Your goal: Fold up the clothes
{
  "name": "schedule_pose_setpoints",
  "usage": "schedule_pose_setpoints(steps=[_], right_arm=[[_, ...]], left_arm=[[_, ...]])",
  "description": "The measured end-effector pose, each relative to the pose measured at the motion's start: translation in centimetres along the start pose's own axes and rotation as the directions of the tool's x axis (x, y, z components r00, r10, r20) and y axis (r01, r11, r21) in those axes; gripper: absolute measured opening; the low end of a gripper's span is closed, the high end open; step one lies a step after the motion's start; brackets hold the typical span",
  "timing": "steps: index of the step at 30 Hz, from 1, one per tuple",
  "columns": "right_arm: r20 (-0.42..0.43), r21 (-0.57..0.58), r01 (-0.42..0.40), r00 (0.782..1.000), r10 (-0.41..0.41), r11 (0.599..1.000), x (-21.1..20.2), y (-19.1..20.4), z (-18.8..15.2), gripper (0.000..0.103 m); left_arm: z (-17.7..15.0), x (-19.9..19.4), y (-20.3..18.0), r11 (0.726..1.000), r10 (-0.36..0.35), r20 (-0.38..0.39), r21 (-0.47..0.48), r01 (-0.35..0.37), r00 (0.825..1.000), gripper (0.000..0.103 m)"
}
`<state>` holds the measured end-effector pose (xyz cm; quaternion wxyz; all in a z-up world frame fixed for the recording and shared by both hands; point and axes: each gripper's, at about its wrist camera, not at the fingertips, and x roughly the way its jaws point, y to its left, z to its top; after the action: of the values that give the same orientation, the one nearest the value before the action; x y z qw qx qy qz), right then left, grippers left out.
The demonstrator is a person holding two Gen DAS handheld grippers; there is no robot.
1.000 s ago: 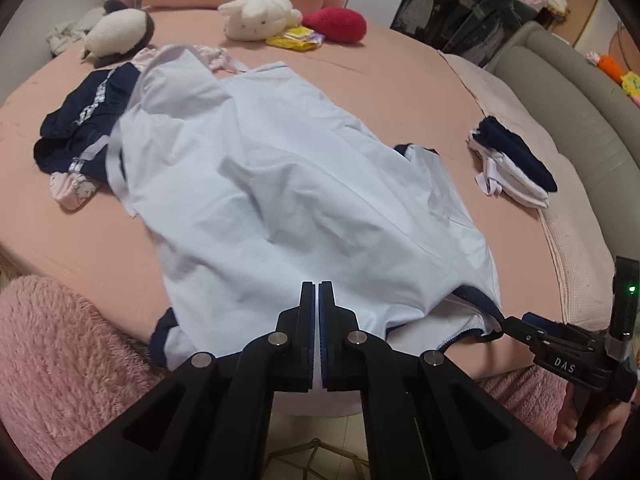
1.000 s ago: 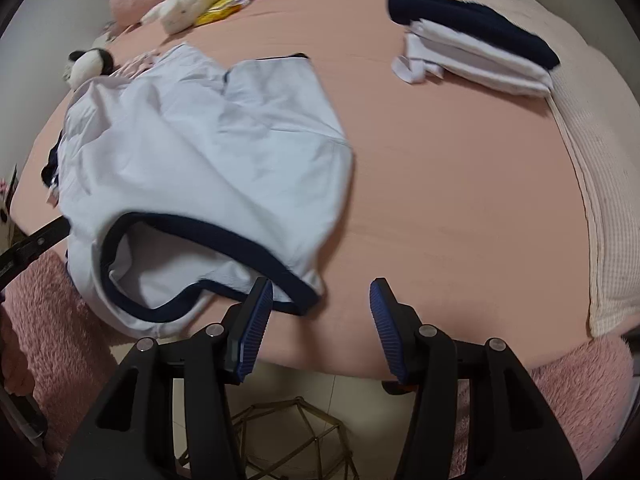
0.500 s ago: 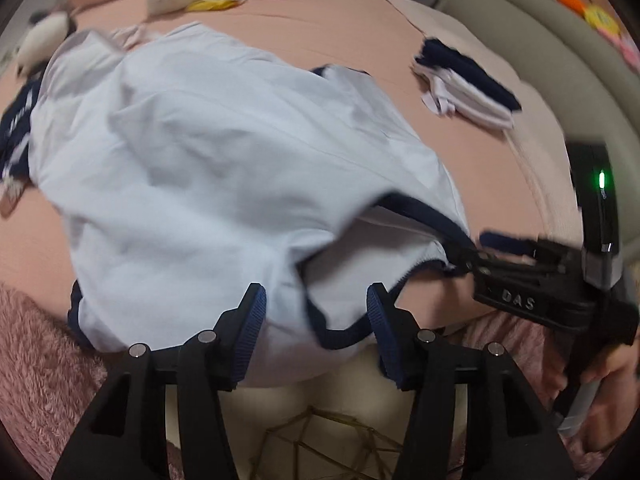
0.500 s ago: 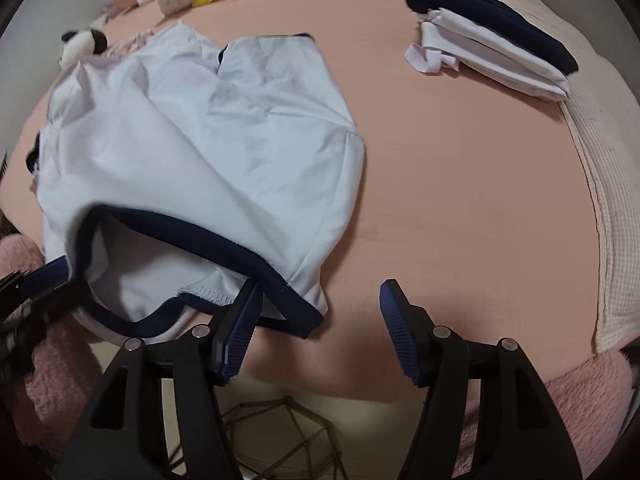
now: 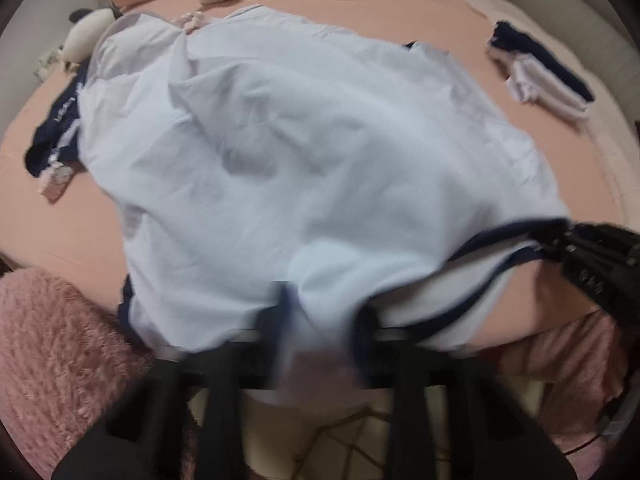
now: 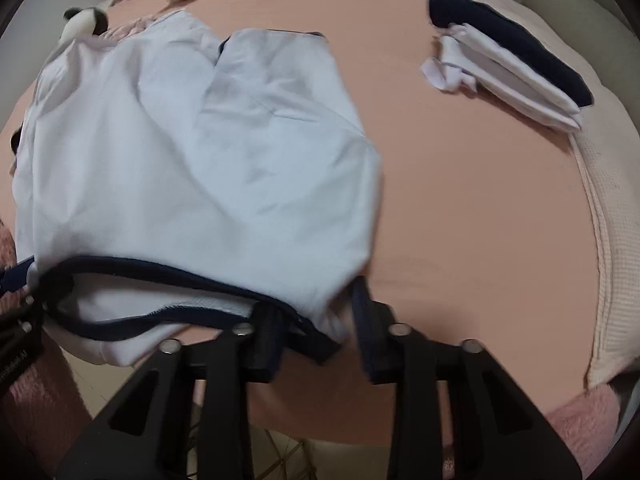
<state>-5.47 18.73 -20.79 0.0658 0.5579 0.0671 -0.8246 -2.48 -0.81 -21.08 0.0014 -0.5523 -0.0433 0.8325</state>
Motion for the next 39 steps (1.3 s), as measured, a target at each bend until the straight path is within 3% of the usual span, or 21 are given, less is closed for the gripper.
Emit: schedule_pose_setpoints(steps=[2, 4, 8, 11, 15, 16, 18, 20, 22, 24, 26, 27, 29, 32, 34, 36, 37, 39], right_arm=[[0.034, -0.003, -0.044, 0.998, 0.045, 0.999, -1.4, 0.2, 0.7, 0.006], [0.106, 0.008, -0.041, 0.994, 0.04, 0.999, -3.7, -0.4, 1.8, 0.005], [0.267, 0.05, -0.046, 0.963, 0.031, 0.998, -9.6, -1.4, 4.8, 0.005], [0.411, 0.063, -0.05, 0.911, 0.02, 0.997, -15.4, -1.2, 7.1, 0.005], [0.575, 0.067, -0.085, 0.818, 0.031, 0.994, -24.1, -1.3, 7.5, 0.005], [0.603, 0.054, -0.088, 0.797, 0.037, 0.995, -26.2, -1.1, 7.1, 0.005], [0.648, 0.03, -0.089, 0.76, 0.048, 0.996, -29.5, -0.8, 6.5, 0.005], [0.652, 0.014, -0.081, 0.757, 0.052, 0.997, -30.5, -0.3, 6.1, 0.005], [0.614, 0.017, -0.061, 0.788, 0.038, 0.998, -28.7, 0.1, 6.8, 0.005], [0.572, 0.015, -0.043, 0.82, 0.027, 0.999, -26.6, 0.4, 7.9, 0.005], [0.534, 0.003, -0.035, 0.845, 0.028, 0.999, -24.7, 0.1, 9.6, 0.005], [0.541, -0.003, -0.027, 0.841, 0.025, 1.0, -24.5, -0.1, 10.5, 0.005], [0.613, -0.008, -0.002, 0.79, 0.006, 1.0, -26.9, -0.2, 12.5, 0.005], [0.743, 0.021, 0.02, 0.668, -0.029, 1.0, -33.1, -0.9, 14.2, 0.005], [0.81, 0.054, 0.021, 0.584, -0.056, 0.998, -36.9, -1.5, 14.5, 0.005], [0.848, 0.076, 0.023, 0.524, -0.077, 0.997, -38.7, -1.6, 13.7, 0.005], [0.839, 0.077, 0.015, 0.54, -0.073, 0.997, -37.9, -1.5, 12.7, 0.005], [0.794, 0.071, -0.012, 0.606, -0.049, 0.997, -34.8, -1.1, 10.5, 0.005]], left_arm=[[1.1, -2.5, 0.3, 1.0, -0.005, 0.074, 0.011, 0.005, 0.997, 0.007], [2.2, -5.4, 0.6, 0.999, -0.02, 0.15, 0.036, 0.015, 0.988, 0.007], [4.6, -12.2, 1.1, 0.99, -0.102, 0.279, 0.123, 0.07, 0.955, 0.007], [6.4, -17.3, 1.4, 0.976, -0.168, 0.367, 0.193, 0.102, 0.915, 0.007], [8.8, -24.2, 1.9, 0.948, -0.261, 0.47, 0.288, 0.133, 0.843, 0.007], [9.2, -25.3, 1.8, 0.942, -0.276, 0.48, 0.309, 0.134, 0.833, 0.007], [9.9, -24.5, 1.7, 0.935, -0.279, 0.438, 0.325, 0.139, 0.855, 0.007], [10.5, -23.0, 1.7, 0.931, -0.277, 0.382, 0.334, 0.148, 0.882, 0.007], [11.8, -20.3, 1.2, 0.931, -0.25, 0.316, 0.338, 0.137, 0.915, 0.007], [14.0, -18.4, -0.1, 0.927, -0.196, 0.304, 0.368, 0.075, 0.932, 0.007], [17.1, -18.9, -1.7, 0.917, -0.174, 0.331, 0.397, 0.031, 0.927, 0.007], [18.8, -20.4, -2.5, 0.91, -0.179, 0.366, 0.414, 0.012, 0.913, 0.007], [21.4, -24.8, -3.8, 0.893, -0.201, 0.459, 0.448, -0.03, 0.866, 0.007], [24.3, -31.7, -5.5, 0.869, -0.24, 0.588, 0.485, -0.1, 0.772, 0.007], [24.0, -34.9, -6.4, 0.843, -0.268, 0.645, 0.516, -0.149, 0.716, 0.007], [22.4, -35.6, -6.9, 0.81, -0.29, 0.657, 0.555, -0.187, 0.696, 0.007], [21.5, -35.1, -7.0, 0.797, -0.303, 0.642, 0.576, -0.182, 0.704, 0.007], [19.6, -32.1, -7.0, 0.778, -0.334, 0.56, 0.618, -0.113, 0.758, 0.007]])
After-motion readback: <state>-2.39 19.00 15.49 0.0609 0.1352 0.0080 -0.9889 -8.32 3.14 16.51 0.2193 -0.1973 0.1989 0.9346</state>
